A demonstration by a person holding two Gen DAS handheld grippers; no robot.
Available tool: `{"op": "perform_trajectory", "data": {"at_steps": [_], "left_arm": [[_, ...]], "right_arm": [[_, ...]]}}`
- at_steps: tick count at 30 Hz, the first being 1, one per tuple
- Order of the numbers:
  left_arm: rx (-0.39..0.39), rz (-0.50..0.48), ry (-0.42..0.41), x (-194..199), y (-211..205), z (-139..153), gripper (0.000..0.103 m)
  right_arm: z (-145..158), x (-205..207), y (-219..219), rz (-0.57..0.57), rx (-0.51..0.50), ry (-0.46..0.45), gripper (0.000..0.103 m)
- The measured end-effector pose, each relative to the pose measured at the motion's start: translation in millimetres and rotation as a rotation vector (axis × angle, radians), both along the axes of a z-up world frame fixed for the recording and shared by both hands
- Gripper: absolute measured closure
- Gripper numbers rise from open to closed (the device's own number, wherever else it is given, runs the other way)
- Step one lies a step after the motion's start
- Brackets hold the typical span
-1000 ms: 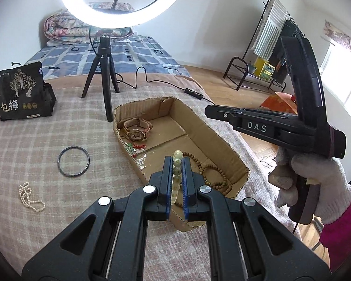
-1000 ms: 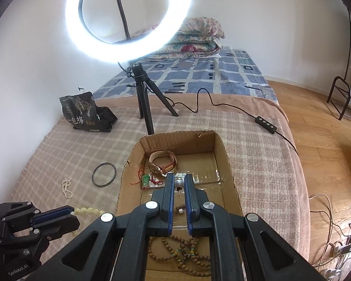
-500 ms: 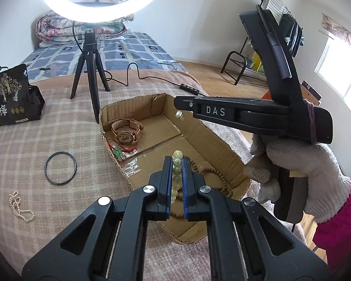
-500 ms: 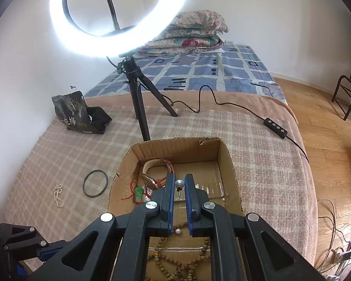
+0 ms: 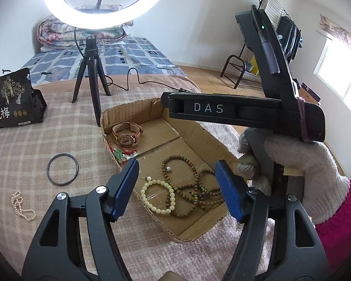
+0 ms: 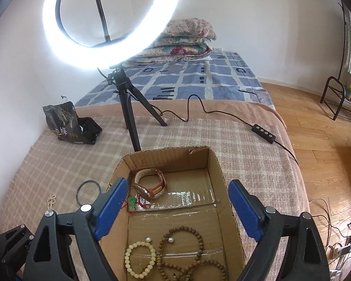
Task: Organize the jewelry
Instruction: 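Open left tool dropping bracelet into box while right tool releases pearl, then move left tool to pearl necklace while right tool approaches dark bangle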
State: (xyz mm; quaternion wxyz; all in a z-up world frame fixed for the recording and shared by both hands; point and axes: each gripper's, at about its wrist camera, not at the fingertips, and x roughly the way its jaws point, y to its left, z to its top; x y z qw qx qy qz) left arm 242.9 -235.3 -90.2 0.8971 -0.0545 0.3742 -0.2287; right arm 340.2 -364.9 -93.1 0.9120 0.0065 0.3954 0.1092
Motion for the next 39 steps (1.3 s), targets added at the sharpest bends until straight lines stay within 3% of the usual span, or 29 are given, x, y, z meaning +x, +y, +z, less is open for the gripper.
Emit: {"op": "perform_trajectory", "data": {"at_steps": [3, 20, 39], "left_arm": [[0.007, 0.000, 0.017, 0.2, 0.4, -2.2, 0.032], [0.005, 0.030, 0.014, -11.7, 20.4, 8.2, 0.032], [-0.014, 0.162, 0.029, -36.3, 111.0, 16.0, 0.032]], "right_arm": [[0.6, -0.4, -0.5, -0.015, -0.004, -0.004, 0.000], [13.4, -12.6, 6.4, -0.067, -0.037, -0.007, 0.000], [49.7, -41.3, 57.2, -0.015, -0.025, -0.047, 0.000]]}}
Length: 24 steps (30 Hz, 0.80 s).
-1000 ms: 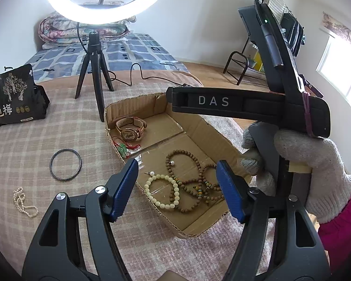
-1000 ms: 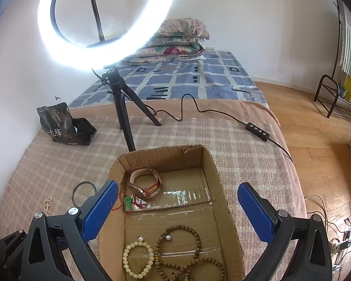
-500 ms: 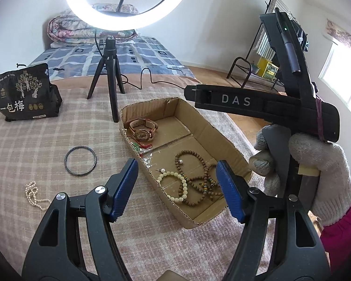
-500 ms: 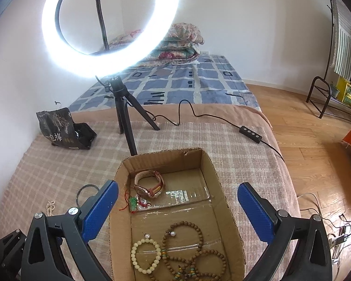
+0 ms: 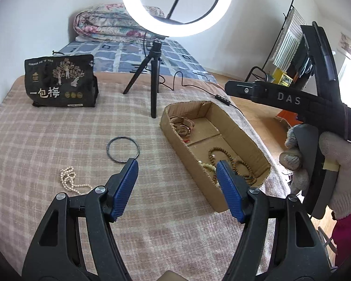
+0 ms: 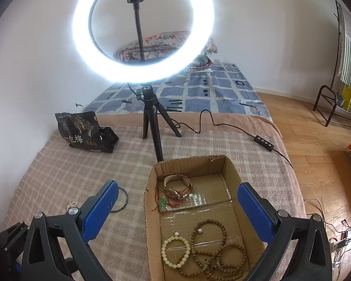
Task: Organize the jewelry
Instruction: 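Move left tool to pearl necklace while right tool approaches dark bangle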
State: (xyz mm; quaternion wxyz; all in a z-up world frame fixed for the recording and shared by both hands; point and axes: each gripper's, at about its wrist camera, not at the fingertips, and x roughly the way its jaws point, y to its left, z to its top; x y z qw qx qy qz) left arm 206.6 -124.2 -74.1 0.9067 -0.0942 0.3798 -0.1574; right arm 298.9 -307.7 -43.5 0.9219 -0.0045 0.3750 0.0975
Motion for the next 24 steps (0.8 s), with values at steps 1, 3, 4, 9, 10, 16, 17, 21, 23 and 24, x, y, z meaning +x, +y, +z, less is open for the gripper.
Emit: {"op": "perform_trajectory", "data": {"at_steps": [1, 3, 4, 9, 10, 16, 17, 21, 23, 24], "left_arm": [[0.000, 0.011, 0.003, -0.7, 6.8, -1.4, 0.032], [0.004, 0.033, 0.005, -2.4, 17.4, -3.9, 0.032], [0.003, 0.047, 0.010, -2.8, 24.9, -6.1, 0.032], [-0.001, 0.122, 0.034, -3.7, 61.9, -18.5, 0.032], [0.001, 0.140, 0.042, -3.8, 70.0, -22.1, 0.032], [-0.024, 0.240, 0.085, -2.6, 114.6, -40.0, 0.032], [-0.024, 0.253, 0.087, -2.5, 120.0, -42.3, 0.032], [-0.013, 0.273, 0.096, -2.0, 132.1, -52.1, 0.032], [-0.007, 0.278, 0.097, -2.6, 136.6, -56.9, 0.032], [-0.004, 0.283, 0.097, -3.0, 138.5, -59.8, 0.032]], "right_arm": [[0.2, -0.8, 3.9, 0.006, 0.000, 0.001, 0.000], [1.1, -1.9, 11.3, 0.017, 0.001, 0.002, 0.000], [1.6, -2.4, 15.3, 0.024, 0.002, 0.001, 0.000], [0.4, -3.4, 36.3, 0.063, 0.010, 0.008, 0.000], [-0.4, -3.1, 40.2, 0.072, 0.012, 0.011, 0.000], [-12.5, 0.6, 68.0, 0.116, 0.036, 0.039, 0.000], [-15.2, 1.5, 72.7, 0.123, 0.043, 0.047, 0.000], [-28.5, 4.0, 93.2, 0.151, 0.051, 0.076, 0.000], [-37.8, 4.7, 102.6, 0.159, 0.048, 0.091, 0.000], [-42.8, 4.9, 107.0, 0.161, 0.046, 0.098, 0.000]]}}
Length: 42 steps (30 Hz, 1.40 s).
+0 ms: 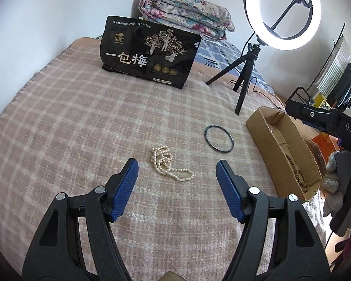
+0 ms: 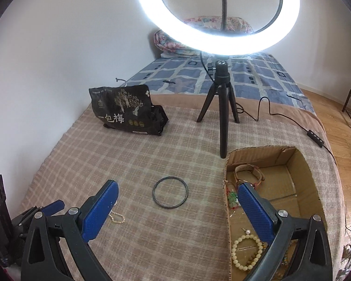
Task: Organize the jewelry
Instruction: 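Move left tool to pearl necklace while right tool approaches dark bangle, then close left tool on pearl necklace while right tool grips dark bangle rim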
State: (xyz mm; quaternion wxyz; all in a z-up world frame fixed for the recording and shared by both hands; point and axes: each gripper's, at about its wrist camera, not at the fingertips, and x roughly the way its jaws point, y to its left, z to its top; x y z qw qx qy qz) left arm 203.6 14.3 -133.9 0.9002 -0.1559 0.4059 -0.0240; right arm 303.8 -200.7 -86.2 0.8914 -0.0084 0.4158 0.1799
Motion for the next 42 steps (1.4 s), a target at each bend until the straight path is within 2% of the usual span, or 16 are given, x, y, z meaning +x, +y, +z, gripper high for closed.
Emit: {"op": "perform_trajectory", "data": {"at_steps": [8, 13, 15, 24, 27, 39, 42], "left_arm": [[0.007, 0.015, 0.036, 2.2, 4.8, -27.0, 0.032], [0.003, 0.023, 0.050, 9.1, 3.8, -41.0, 0.032], [0.003, 0.026, 0.048, 12.2, 3.2, -44.9, 0.036], [-0.007, 0.037, 0.058, 26.6, 3.3, -63.5, 0.039], [-0.012, 0.037, 0.058, 30.8, 2.9, -66.9, 0.043], [0.028, 0.028, 0.068, 51.3, -4.5, -79.5, 0.047], [0.034, 0.033, 0.074, 54.2, -2.9, -82.7, 0.054]], "right_arm": [[-45.7, 2.3, 29.2, 0.007, -0.053, 0.030, 0.000], [-70.4, 5.4, 38.1, 0.003, -0.052, 0.057, 0.000], [-78.3, 8.0, 40.0, -0.001, -0.054, 0.065, 0.000], [-99.9, 28.3, 48.1, -0.001, -0.079, 0.102, 0.000], [-109.2, 34.9, 54.3, 0.008, -0.118, 0.118, 0.000], [-130.8, 54.1, 62.2, 0.000, -0.179, 0.141, 0.000], [-136.2, 60.0, 63.4, -0.008, -0.190, 0.157, 0.001]]}}
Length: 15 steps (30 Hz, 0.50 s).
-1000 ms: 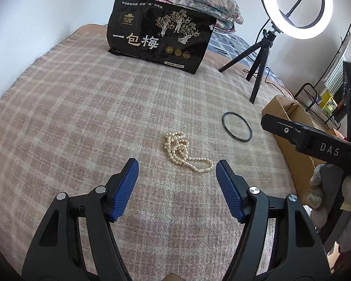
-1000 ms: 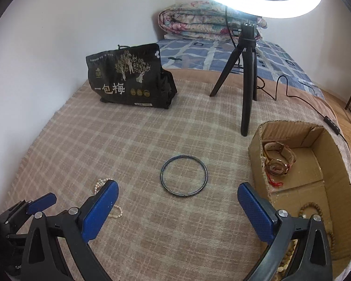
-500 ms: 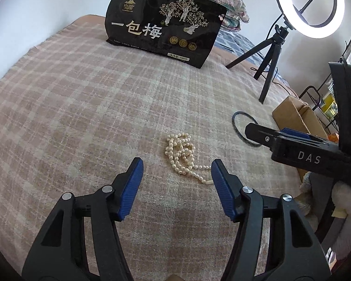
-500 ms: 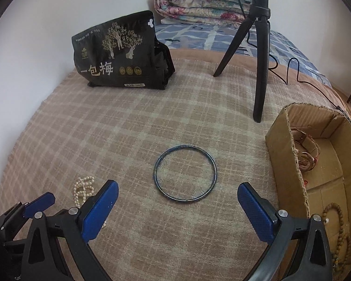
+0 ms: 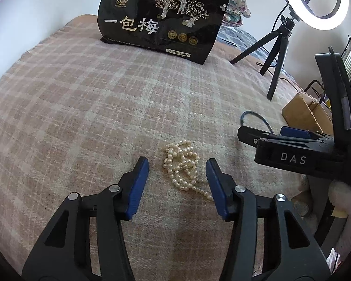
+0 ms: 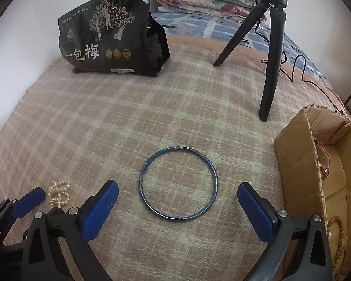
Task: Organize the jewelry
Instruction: 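Close left tool on pearl necklace while right tool grips dark bangle rim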
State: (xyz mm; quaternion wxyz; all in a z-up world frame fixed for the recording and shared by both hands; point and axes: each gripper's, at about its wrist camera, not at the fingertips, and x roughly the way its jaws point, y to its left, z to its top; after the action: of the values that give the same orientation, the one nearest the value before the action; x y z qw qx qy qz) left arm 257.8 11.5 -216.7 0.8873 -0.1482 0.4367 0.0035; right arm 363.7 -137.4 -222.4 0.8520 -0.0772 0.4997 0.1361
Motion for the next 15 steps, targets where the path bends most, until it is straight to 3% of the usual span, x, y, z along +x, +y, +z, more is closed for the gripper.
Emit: {"op": "perform_trajectory", "data": {"at_steps": [6, 10, 11, 15], "left_arm": [[0.003, 0.010, -0.004, 1.4, 3.1, -3.2, 0.063], [0.004, 0.010, -0.007, 1.5, 3.5, -3.3, 0.071], [0.006, 0.010, -0.006, 1.7, 3.5, -3.5, 0.078], [0.009, 0.004, -0.005, 2.0, 2.0, -3.7, 0.087]], "right_arm": [[-6.4, 6.8, -3.9, -0.009, 0.020, 0.029, 0.005], [-4.2, 6.5, -4.1, 0.010, 0.026, 0.030, 0.022], [-3.4, 6.4, -4.5, 0.013, 0.033, 0.032, 0.028], [-2.6, 7.1, -4.7, 0.022, 0.037, 0.035, 0.028]]}}
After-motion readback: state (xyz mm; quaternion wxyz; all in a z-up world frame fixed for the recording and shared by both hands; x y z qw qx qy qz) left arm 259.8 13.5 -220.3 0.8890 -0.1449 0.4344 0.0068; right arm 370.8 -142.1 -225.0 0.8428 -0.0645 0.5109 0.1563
